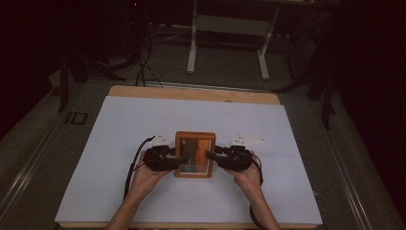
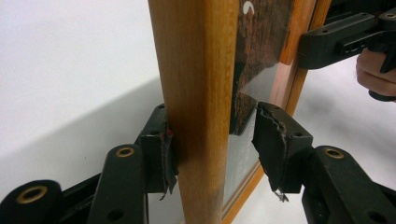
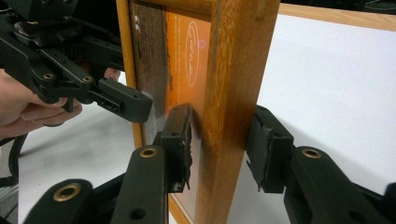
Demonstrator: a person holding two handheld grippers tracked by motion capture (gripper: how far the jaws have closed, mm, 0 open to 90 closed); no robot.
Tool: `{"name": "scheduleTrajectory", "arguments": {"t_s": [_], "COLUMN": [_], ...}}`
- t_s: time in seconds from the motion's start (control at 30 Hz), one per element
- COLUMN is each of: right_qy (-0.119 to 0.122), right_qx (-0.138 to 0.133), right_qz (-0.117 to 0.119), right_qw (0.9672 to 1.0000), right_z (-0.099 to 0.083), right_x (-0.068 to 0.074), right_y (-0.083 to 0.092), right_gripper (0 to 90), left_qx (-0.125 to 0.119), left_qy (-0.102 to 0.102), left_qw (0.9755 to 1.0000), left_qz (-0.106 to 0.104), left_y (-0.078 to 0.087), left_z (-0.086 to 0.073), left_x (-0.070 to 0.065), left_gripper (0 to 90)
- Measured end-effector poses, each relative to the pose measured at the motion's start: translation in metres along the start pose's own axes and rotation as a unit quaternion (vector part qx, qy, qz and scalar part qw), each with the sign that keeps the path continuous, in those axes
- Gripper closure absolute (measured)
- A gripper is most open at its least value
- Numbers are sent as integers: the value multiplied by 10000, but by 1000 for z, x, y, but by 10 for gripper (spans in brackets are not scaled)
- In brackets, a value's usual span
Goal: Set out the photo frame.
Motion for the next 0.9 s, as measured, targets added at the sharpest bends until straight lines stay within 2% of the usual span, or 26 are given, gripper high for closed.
{"name": "scheduleTrajectory", "arguments": {"t_s": [0.27, 0.9], "right_qy": [-61, -30], "right_qx": [-33, -22], "right_qz": [-27, -49], "right_qw": [10000, 10000], "right_z": [0, 0], "right_x": [-5, -6], "right_y": [-3, -4], "right_gripper": [623, 619], "left_qx": [-54, 43], "left_qy": [65, 71], "left_qw": [10000, 9999], "left_qz": [25, 122], "left_y": [-4, -5], "left_z": [0, -1], "left_x": [3, 2], "left_gripper": [491, 479]}}
Point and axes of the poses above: each handheld gripper's, and its own axes: y roughly backward along the jaws, z roughly out of its top, x roughly to its left, the point moved 7 cm from there along -y, roughly forward along the jaws, and after that the axes turned 7 degrees about z, right-handed, at the moved point
